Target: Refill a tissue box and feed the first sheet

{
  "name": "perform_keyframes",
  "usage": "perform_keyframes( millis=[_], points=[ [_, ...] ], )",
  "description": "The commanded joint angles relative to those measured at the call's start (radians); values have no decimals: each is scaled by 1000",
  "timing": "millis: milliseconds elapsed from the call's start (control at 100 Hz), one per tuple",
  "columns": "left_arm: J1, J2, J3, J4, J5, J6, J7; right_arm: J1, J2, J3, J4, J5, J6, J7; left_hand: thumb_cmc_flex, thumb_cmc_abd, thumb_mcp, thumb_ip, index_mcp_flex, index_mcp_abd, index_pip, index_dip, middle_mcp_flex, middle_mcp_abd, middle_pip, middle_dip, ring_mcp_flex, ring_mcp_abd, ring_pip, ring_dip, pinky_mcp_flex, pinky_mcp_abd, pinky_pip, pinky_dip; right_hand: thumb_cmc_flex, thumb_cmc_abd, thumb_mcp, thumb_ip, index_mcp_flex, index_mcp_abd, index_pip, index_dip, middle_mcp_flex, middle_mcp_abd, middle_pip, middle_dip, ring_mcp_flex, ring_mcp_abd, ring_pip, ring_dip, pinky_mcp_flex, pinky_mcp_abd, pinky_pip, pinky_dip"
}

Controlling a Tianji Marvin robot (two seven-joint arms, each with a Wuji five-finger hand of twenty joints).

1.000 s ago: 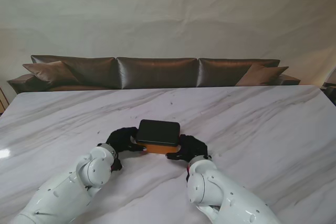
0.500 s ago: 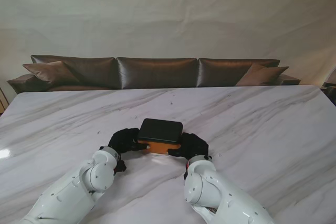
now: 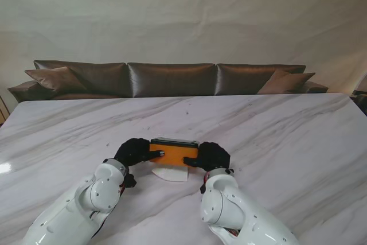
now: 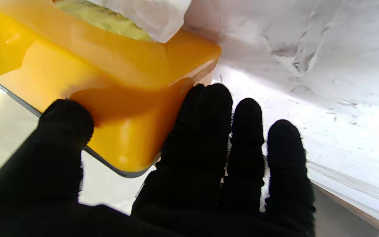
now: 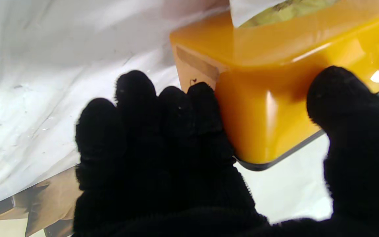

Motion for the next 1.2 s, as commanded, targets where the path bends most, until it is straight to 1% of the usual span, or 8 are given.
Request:
perform_keyframes(
  millis=[0,420,480,520,670,790,930,1190],
  points=[
    [7,-20,8,-29,-5,-8,-6,-11,-16,-9,-36,5,-9,24,60,102,99,78,99,-338,249,129,40,-146,15,30,40,17,37,26,14,-16,18,27,12,-24,21,-28,91,-397,100,2,70,-191,44,36,21,-39,28,12,8,-57,33,0],
    [32,-20,-18,-64,3,52,-4,-19,-19,15,-48,32,22,33,29,132,91,88,91,-335,231,210,40,-134,18,40,46,33,55,40,28,-14,29,29,81,99,-22,15,147,-410,142,-1,136,-192,47,75,69,-33,56,13,41,-46,77,-13],
    [30,-22,-21,-53,-3,59,3,-15,-20,17,-39,34,26,32,13,169,43,92,63,-324,160,177,1,-131,-33,12,16,41,20,22,16,-19,21,26,17,50,209,-97,131,-426,175,-33,137,-191,45,81,69,-34,57,12,42,-47,82,-21],
    [31,-25,-25,-47,-11,64,8,-13,-21,19,-34,37,28,31,2,199,-11,95,37,-309,102,142,-34,-121,-69,-9,-13,51,-4,10,10,-24,16,25,8,44,257,-142,127,-427,182,-39,137,-189,44,81,70,-33,58,11,43,-45,83,-22],
    [37,-41,-48,-23,-90,61,31,-6,-23,29,-20,50,33,30,61,246,-300,103,-10,-252,-22,54,-122,-77,-127,-48,-97,86,-44,-11,-16,-31,-1,27,-26,77,263,-158,123,-411,173,-40,129,-179,39,79,61,-27,53,10,37,-42,80,-24],
    [49,-43,-68,-21,-120,49,28,-5,-19,42,-18,56,32,41,59,263,-436,106,-45,-228,-95,25,-180,-63,-158,-57,-146,93,-73,-19,-39,-34,-13,36,-107,146,172,-119,112,-354,87,12,86,-162,26,77,28,-18,40,9,9,-41,64,-29],
    [66,-39,-90,-31,-129,47,12,-7,-8,59,-25,52,19,61,19,251,-453,103,-83,-211,-133,12,-228,-57,-182,-63,-182,96,-97,-26,-58,-36,-20,37,-195,210,41,-27,44,-293,-56,119,4,-139,4,73,-36,-4,19,11,-35,-38,37,-30],
    [111,-9,-134,-86,-50,60,-52,-42,26,101,-64,-4,-19,105,23,178,-442,111,-239,-212,-236,-18,-375,-101,-238,-77,-248,53,-152,-40,-99,-57,-51,28,-322,134,102,53,-208,-236,-192,83,-210,-131,-31,68,-174,-2,-25,18,-115,-52,-26,-25]
  ],
)
